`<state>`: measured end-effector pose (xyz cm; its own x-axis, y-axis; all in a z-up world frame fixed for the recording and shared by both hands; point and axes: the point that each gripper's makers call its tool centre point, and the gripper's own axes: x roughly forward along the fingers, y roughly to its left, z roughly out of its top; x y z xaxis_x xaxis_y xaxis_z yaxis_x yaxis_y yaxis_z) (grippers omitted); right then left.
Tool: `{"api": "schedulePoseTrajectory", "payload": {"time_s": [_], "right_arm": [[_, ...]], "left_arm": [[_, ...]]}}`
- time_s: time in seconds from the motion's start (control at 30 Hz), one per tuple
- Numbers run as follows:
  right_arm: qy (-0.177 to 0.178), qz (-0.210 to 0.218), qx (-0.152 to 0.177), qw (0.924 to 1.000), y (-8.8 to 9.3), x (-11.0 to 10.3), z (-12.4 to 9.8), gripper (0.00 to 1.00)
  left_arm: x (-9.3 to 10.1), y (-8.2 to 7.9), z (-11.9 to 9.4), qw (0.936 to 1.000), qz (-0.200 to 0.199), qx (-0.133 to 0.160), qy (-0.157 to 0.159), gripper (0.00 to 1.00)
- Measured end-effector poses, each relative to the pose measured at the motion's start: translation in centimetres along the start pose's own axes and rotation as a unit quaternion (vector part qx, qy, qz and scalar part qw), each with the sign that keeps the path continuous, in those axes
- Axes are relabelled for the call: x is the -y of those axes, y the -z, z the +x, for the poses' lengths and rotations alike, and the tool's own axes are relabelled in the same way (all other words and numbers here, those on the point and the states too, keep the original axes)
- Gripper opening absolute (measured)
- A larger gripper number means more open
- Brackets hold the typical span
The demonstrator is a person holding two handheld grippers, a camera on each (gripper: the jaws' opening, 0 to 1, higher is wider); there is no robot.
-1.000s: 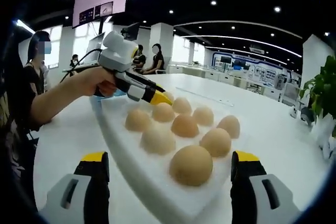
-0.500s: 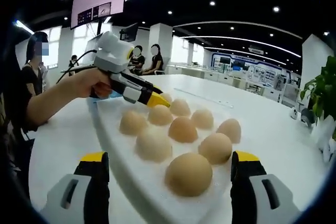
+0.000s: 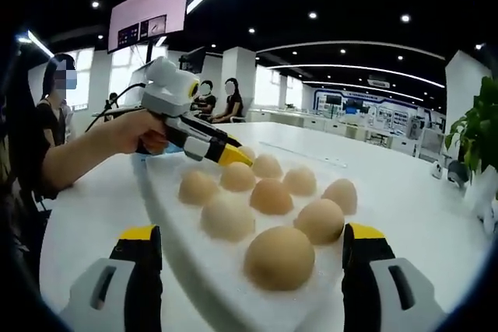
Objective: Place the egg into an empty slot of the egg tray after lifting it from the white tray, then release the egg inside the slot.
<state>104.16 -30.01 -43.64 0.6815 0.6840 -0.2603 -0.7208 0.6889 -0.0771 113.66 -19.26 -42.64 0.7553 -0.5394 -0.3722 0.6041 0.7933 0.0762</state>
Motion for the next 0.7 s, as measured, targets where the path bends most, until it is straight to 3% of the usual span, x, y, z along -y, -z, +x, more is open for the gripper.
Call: {"api": "schedulePoseTrajectory", "payload": {"time_s": [0.7], "right_arm": [[-0.009, 0.008, 0.015, 0.9998, -0.2, 0.1, 0.0, 1.00]], "left_arm": [[-0.6, -1.7, -1.3, 0.9996, 0.004, 0.026, -0.013, 0.26]]}}
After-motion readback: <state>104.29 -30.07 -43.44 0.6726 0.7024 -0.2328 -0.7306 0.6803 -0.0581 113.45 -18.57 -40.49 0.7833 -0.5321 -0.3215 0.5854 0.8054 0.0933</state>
